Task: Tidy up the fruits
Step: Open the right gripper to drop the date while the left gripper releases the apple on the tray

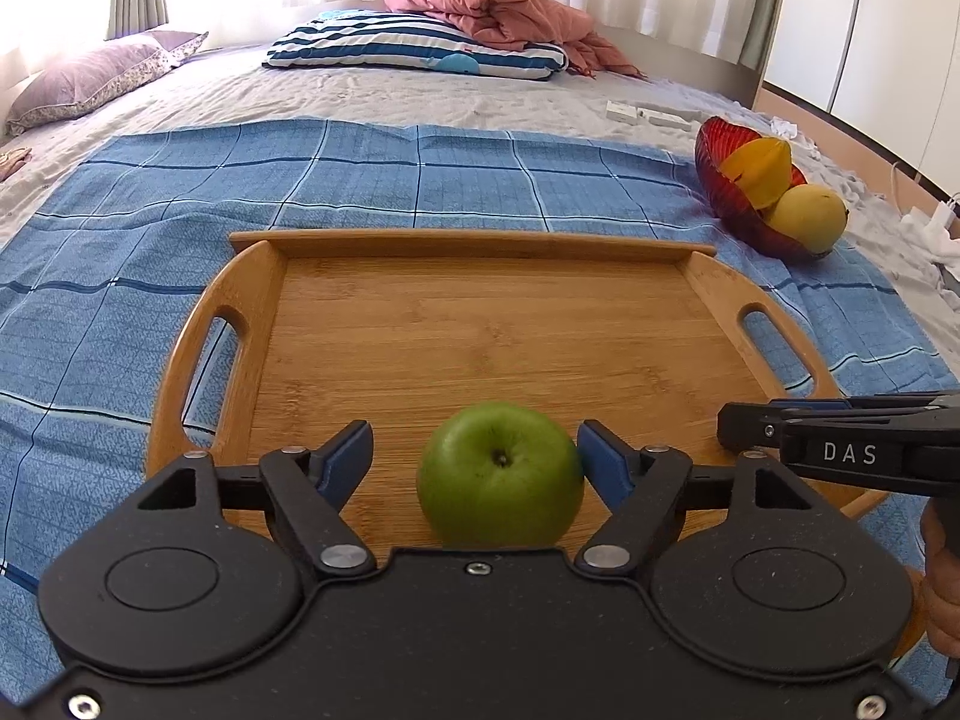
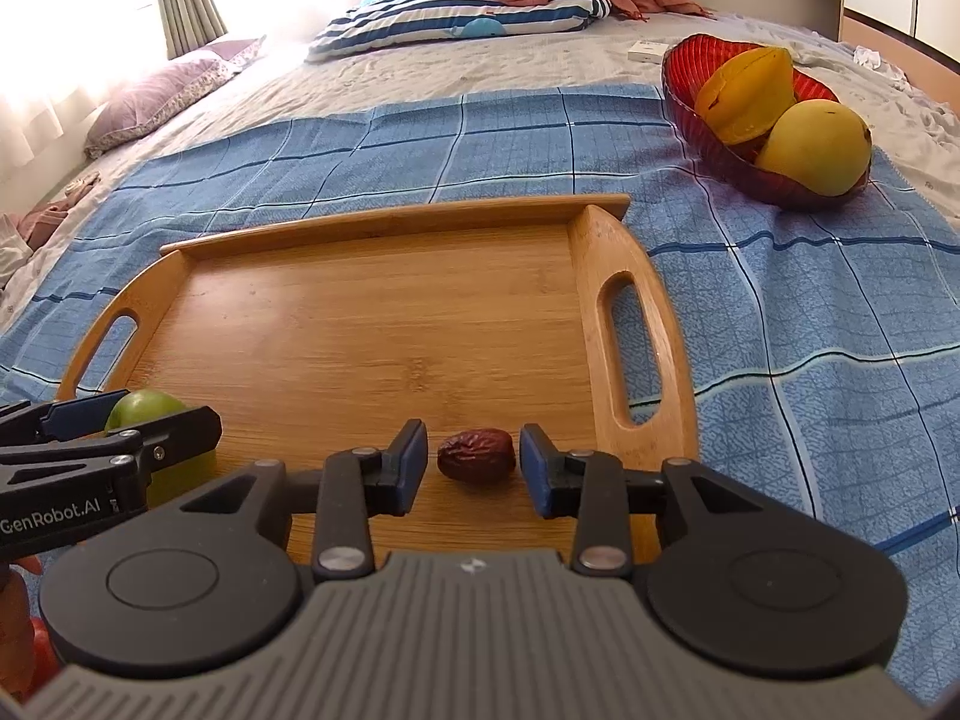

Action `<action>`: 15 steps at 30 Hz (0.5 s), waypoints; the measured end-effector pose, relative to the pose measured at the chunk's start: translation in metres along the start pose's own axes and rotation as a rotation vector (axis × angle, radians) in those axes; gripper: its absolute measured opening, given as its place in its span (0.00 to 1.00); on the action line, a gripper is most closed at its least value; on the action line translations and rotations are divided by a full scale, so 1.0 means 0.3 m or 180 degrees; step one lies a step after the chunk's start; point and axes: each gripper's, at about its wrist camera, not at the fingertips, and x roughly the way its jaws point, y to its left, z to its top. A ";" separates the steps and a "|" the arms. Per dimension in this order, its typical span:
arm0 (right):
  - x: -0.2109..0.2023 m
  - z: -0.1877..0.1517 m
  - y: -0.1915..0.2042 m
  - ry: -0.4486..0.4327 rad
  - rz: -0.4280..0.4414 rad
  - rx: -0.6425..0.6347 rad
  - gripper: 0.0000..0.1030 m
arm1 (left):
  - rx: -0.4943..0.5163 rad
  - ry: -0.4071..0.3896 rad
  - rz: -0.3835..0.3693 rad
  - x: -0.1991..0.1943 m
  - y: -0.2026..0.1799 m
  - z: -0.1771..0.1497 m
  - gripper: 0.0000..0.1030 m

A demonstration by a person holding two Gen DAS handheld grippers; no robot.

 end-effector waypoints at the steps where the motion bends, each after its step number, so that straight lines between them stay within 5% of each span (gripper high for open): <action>1: -0.003 0.000 -0.001 -0.0005 0.0003 -0.0002 0.53 | 0.0017 -0.0007 0.0018 -0.002 -0.002 -0.002 0.72; 15: -0.084 -0.016 -0.010 -0.0167 0.0084 0.0001 0.72 | 0.0099 -0.0255 0.0056 -0.119 -0.003 -0.016 0.90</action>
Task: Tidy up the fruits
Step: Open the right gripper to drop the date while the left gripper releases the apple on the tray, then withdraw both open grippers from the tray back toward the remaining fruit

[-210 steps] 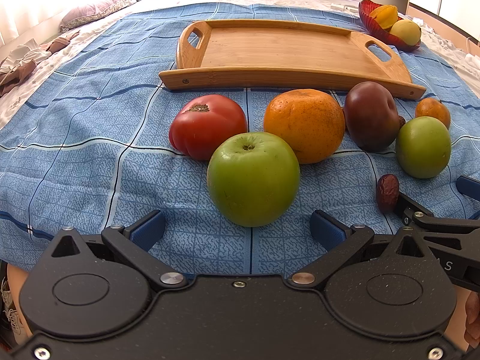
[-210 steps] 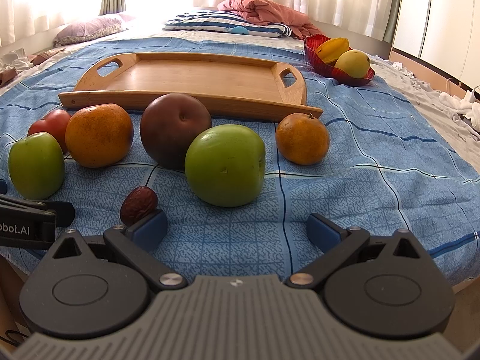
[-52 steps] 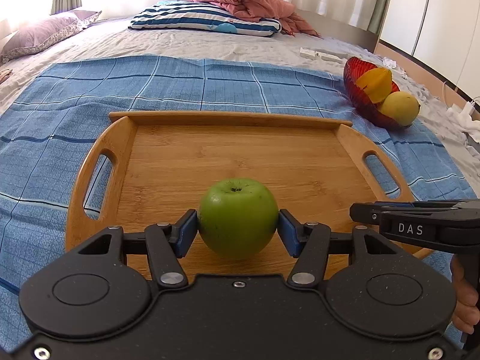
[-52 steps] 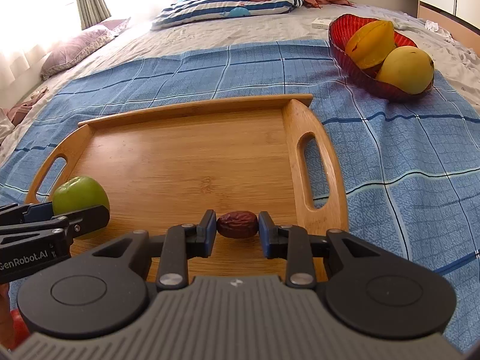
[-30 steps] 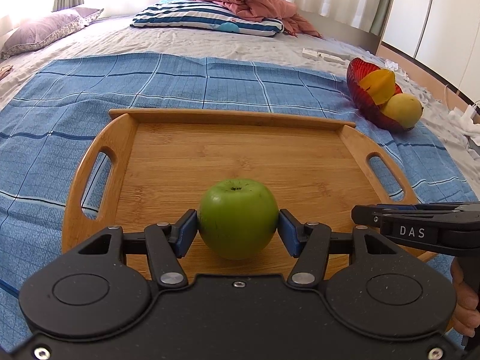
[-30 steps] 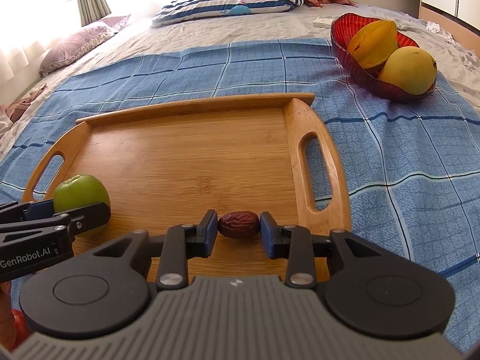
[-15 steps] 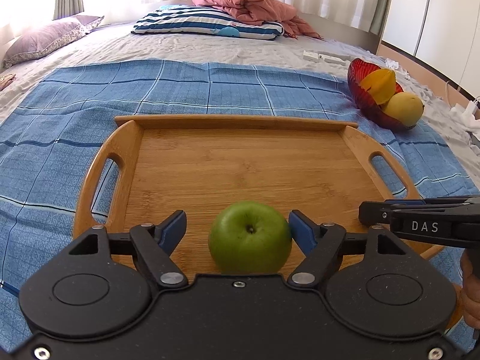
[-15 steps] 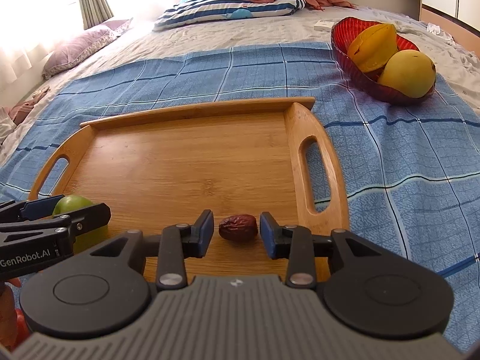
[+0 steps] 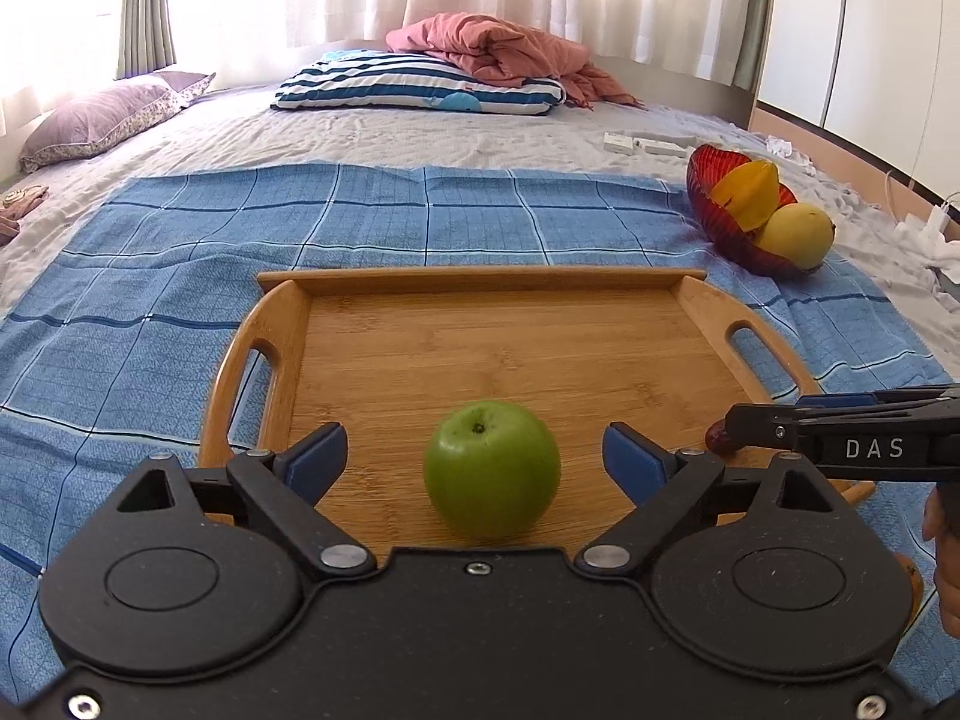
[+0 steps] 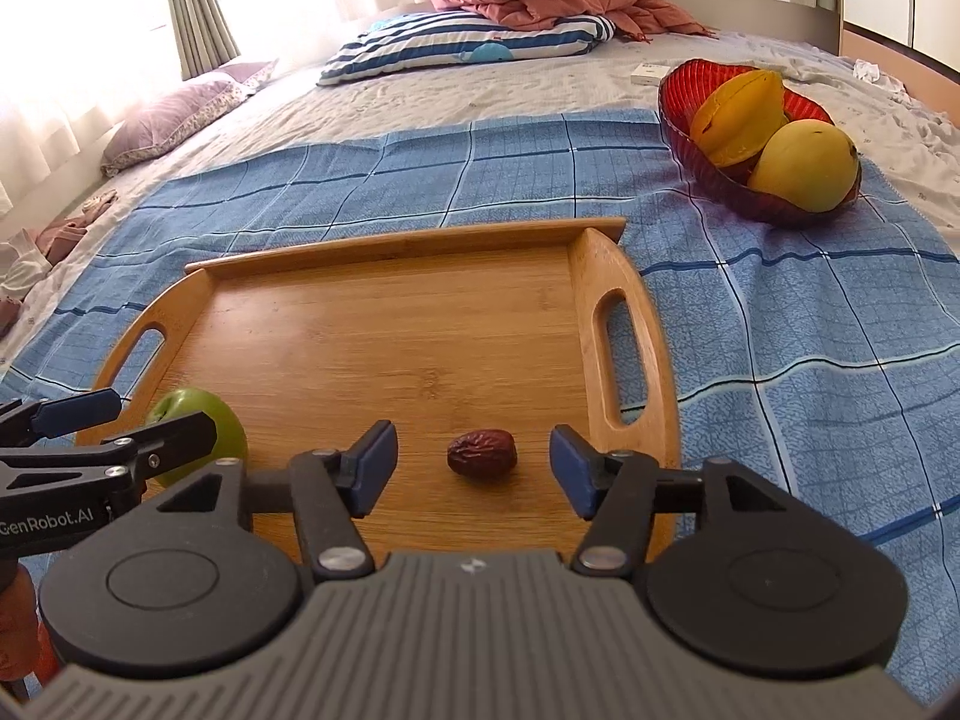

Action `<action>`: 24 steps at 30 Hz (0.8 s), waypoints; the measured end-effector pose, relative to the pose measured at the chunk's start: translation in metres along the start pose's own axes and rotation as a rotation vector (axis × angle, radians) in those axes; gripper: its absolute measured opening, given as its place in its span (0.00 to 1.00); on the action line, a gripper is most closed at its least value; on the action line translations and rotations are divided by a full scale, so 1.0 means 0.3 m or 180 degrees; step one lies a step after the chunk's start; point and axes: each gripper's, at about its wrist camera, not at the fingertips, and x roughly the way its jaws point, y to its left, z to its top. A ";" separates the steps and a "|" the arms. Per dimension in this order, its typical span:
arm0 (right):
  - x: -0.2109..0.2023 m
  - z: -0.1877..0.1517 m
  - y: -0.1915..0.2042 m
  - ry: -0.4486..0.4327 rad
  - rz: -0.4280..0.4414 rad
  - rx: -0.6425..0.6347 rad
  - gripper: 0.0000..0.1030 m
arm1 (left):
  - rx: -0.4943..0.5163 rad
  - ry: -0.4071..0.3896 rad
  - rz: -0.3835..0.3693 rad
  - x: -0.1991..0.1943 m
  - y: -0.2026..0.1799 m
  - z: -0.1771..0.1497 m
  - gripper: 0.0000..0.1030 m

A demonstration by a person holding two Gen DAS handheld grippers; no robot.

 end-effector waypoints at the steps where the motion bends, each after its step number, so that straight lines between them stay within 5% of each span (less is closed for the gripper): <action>1: -0.009 -0.002 0.000 -0.0022 0.0007 -0.0006 0.74 | 0.0010 -0.0018 -0.0005 -0.014 -0.001 -0.002 0.90; 24: -0.256 -0.207 0.019 -0.0734 0.0221 -0.0238 0.90 | -0.0025 -0.0460 -0.0007 -0.304 0.002 -0.242 0.95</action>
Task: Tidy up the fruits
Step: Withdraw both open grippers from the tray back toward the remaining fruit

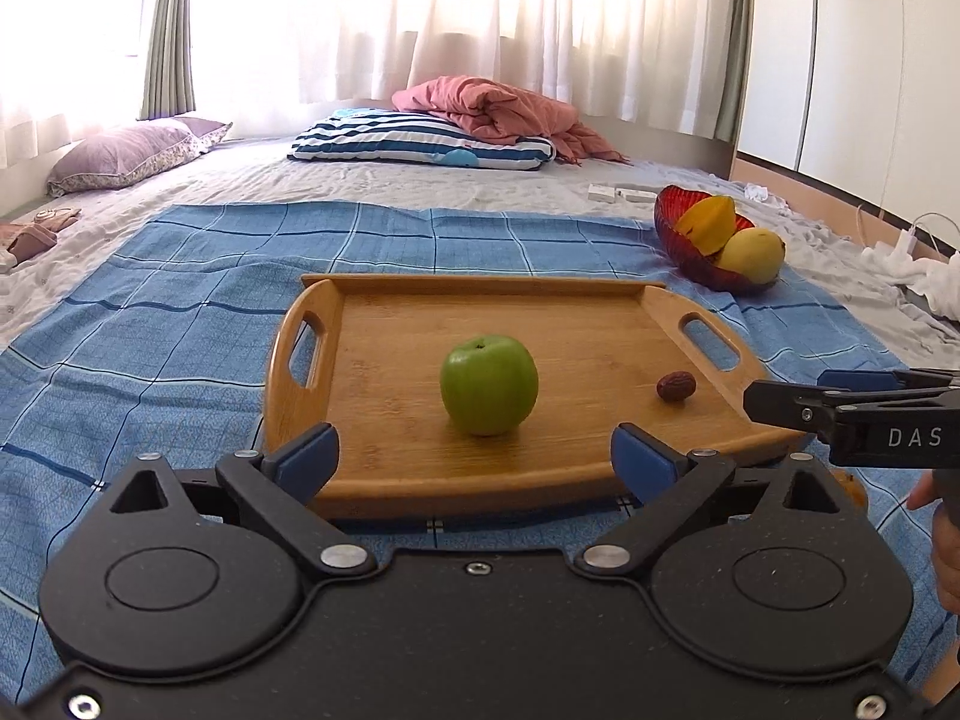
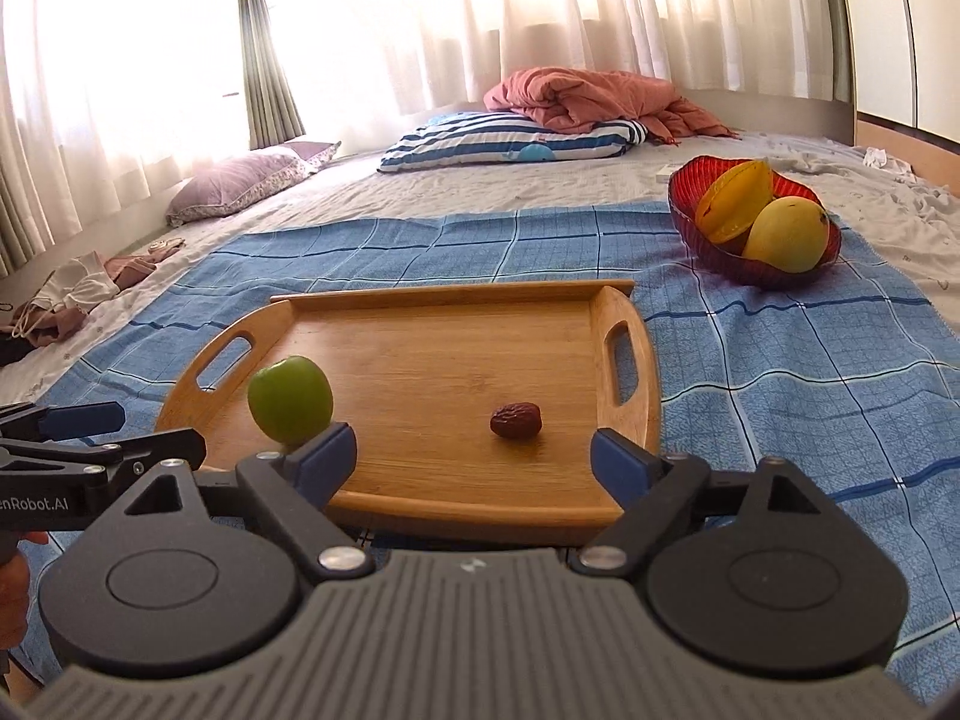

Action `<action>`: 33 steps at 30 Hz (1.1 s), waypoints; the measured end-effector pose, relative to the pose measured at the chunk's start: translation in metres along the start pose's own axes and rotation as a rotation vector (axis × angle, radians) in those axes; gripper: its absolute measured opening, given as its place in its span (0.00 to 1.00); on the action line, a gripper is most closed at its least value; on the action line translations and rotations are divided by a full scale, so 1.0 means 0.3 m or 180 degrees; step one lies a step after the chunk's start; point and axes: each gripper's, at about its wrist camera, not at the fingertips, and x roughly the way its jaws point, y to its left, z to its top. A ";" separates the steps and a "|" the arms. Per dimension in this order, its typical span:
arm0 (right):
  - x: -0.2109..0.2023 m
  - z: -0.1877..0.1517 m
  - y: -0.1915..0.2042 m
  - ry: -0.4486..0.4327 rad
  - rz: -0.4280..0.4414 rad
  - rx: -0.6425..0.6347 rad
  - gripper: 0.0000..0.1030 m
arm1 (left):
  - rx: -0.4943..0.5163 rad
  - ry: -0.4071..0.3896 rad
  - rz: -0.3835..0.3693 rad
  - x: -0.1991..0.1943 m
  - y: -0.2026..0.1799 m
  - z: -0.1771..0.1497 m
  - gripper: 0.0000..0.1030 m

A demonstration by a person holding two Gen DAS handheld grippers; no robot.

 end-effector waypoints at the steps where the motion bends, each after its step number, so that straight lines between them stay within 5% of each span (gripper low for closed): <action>1: -0.010 -0.010 0.006 -0.0027 -0.0002 -0.0026 0.91 | -0.0004 -0.0026 0.0014 -0.012 0.001 -0.012 0.95; 15: -0.139 -0.175 0.091 -0.0413 -0.0011 -0.0342 1.00 | 0.0004 -0.0134 0.0025 -0.100 0.002 -0.132 0.97; 24: -0.186 -0.272 0.146 -0.0600 -0.0315 -0.0563 1.00 | -0.0119 -0.0146 0.0209 -0.127 0.040 -0.194 0.99; 33: -0.220 -0.361 0.155 -0.0705 -0.0373 -0.0377 1.00 | -0.0113 -0.0319 0.0253 -0.166 0.073 -0.253 1.00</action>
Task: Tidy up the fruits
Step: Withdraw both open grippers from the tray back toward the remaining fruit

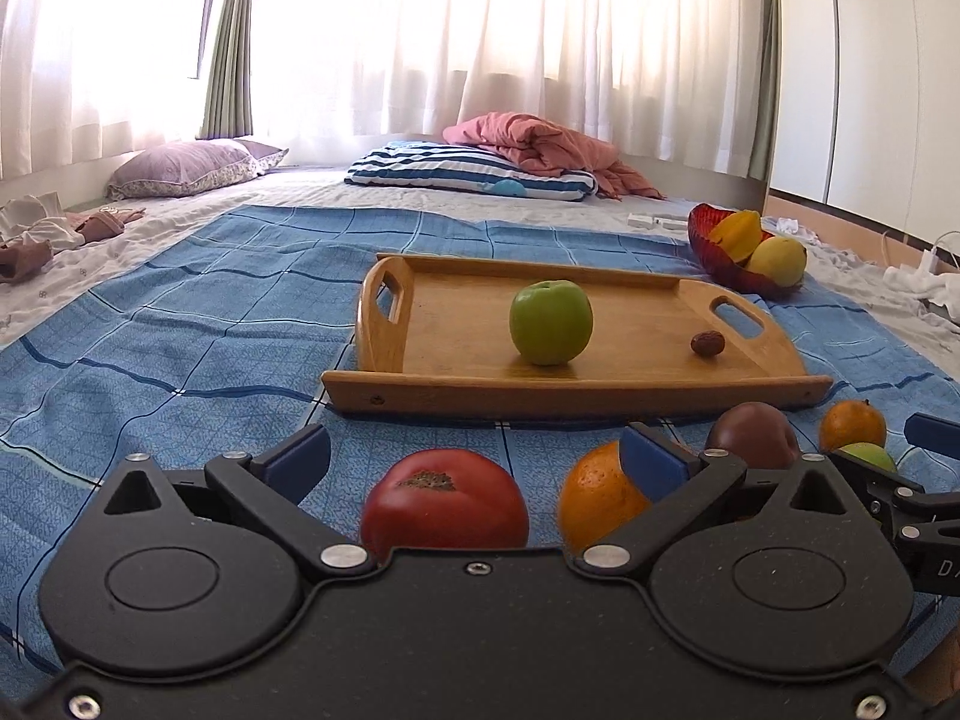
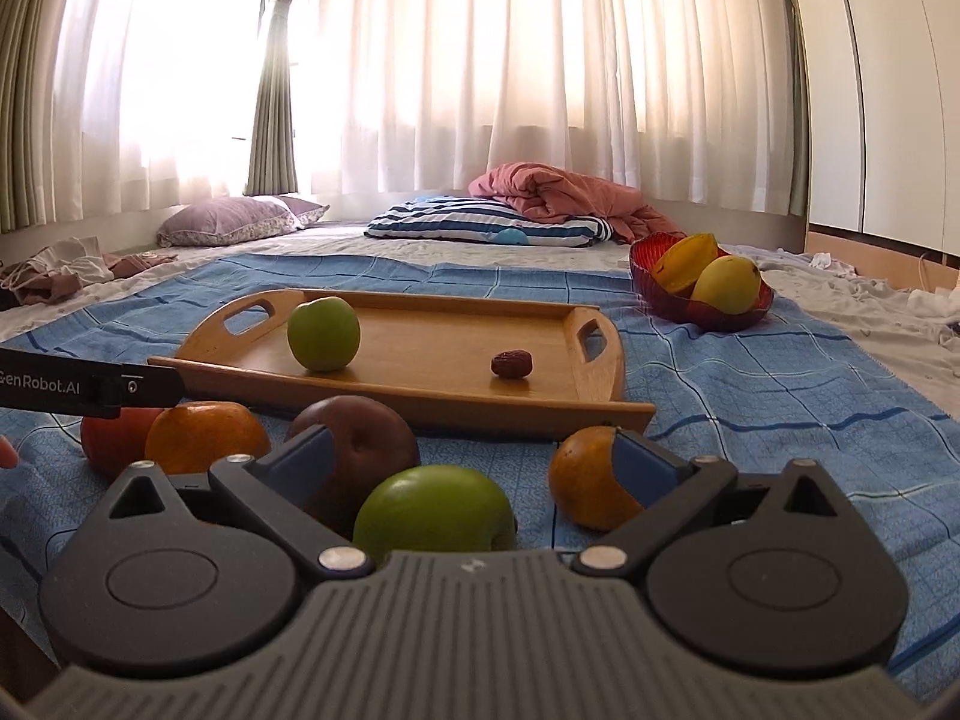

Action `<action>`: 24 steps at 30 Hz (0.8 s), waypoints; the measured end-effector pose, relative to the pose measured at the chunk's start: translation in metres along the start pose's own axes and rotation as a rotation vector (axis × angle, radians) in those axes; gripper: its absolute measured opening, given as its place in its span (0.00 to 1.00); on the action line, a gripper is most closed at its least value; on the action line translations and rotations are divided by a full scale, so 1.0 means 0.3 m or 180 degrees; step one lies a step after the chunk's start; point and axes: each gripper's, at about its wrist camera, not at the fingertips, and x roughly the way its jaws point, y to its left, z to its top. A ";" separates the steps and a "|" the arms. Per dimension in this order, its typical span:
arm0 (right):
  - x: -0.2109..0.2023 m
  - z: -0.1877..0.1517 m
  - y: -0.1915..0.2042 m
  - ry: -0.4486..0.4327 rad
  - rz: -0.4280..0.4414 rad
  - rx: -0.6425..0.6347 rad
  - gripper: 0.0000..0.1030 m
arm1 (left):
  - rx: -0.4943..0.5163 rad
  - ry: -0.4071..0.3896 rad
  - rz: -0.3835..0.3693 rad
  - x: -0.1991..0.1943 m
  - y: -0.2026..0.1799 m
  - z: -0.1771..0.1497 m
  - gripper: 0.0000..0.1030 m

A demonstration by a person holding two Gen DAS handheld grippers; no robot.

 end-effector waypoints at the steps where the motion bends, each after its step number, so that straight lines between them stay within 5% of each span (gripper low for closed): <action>1: -0.006 -0.006 0.001 0.0003 0.0003 0.0009 1.00 | 0.0007 -0.0006 0.0011 -0.001 0.001 -0.003 1.00; 24: -0.067 -0.089 0.060 0.0001 -0.0204 0.0052 0.91 | 0.0113 0.0004 0.0142 -0.016 0.041 -0.084 0.98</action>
